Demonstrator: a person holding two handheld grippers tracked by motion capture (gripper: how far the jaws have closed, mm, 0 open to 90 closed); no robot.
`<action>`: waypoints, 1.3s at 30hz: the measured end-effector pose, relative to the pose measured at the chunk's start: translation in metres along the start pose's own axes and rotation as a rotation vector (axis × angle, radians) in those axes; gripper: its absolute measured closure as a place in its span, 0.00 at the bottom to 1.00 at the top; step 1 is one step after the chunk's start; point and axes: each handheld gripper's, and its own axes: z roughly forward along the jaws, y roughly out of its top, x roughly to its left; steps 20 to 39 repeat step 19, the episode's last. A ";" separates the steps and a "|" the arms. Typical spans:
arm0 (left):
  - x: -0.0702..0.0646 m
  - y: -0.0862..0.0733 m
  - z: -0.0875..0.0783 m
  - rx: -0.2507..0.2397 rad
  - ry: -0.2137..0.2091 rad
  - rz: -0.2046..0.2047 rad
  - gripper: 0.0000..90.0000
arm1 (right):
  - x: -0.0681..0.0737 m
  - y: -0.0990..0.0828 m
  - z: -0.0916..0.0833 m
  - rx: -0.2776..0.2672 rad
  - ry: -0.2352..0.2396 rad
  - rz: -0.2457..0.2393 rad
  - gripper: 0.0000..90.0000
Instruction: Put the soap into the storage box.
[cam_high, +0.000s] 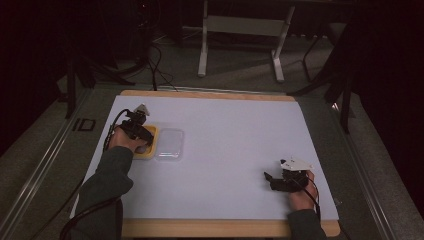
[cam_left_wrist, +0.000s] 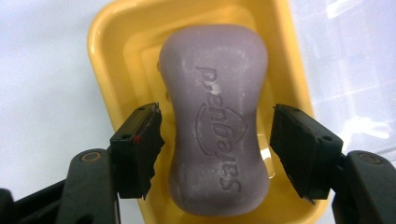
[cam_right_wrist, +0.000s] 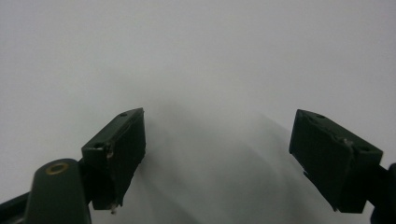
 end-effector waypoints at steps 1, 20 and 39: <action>-0.001 0.000 -0.002 -0.004 0.003 0.006 0.37 | 0.000 0.000 0.000 0.000 0.000 0.000 0.20; -0.027 -0.011 -0.025 -0.123 -0.010 0.143 0.36 | 0.000 0.000 0.000 0.001 0.000 0.001 0.20; -0.027 -0.011 -0.025 -0.123 -0.010 0.143 0.36 | 0.000 0.000 0.000 0.001 0.000 0.001 0.20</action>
